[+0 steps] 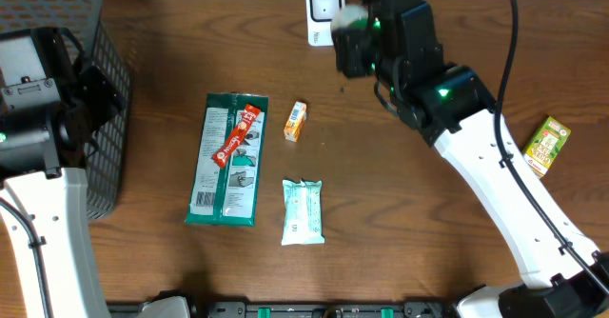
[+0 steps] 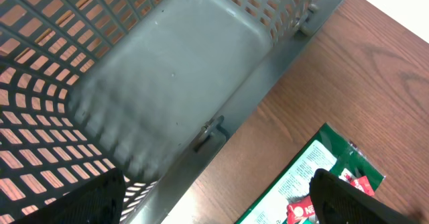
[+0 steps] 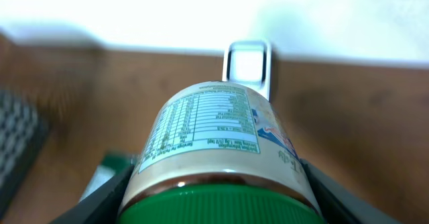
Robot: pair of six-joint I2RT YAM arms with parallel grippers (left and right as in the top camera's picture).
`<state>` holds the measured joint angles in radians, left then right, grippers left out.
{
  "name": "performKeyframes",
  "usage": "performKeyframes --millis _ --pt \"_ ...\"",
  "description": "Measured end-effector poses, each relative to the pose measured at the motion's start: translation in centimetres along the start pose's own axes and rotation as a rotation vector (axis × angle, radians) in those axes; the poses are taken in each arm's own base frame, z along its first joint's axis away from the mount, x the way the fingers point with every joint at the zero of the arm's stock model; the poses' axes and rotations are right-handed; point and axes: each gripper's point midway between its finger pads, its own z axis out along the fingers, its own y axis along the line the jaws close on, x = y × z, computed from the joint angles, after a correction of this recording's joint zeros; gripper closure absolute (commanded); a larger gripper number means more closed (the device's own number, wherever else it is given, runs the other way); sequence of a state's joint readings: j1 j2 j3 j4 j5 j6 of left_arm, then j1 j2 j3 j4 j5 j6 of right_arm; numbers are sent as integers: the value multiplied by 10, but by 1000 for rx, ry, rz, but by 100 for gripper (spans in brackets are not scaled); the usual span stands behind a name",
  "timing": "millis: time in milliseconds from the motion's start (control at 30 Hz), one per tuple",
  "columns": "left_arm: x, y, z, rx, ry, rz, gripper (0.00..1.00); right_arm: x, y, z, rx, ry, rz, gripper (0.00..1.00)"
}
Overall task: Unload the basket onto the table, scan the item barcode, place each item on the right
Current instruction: 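Lift the jar and carry it to the white scanner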
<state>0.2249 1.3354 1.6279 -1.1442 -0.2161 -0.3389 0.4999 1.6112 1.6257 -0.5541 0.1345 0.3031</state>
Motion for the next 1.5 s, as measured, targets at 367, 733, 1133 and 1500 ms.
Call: performKeyframes --millis 367,733,1133,1500 --pt "0 0 0 0 0 0 12 -22 2 76 36 -180 -16 99" --pt "0 0 0 0 -1 0 12 9 0 198 22 -377 -49 99" --pt "0 0 0 0 0 0 12 31 -32 242 41 -501 -26 99" --pt "0 0 0 0 0 0 12 36 -72 254 70 -548 46 99"
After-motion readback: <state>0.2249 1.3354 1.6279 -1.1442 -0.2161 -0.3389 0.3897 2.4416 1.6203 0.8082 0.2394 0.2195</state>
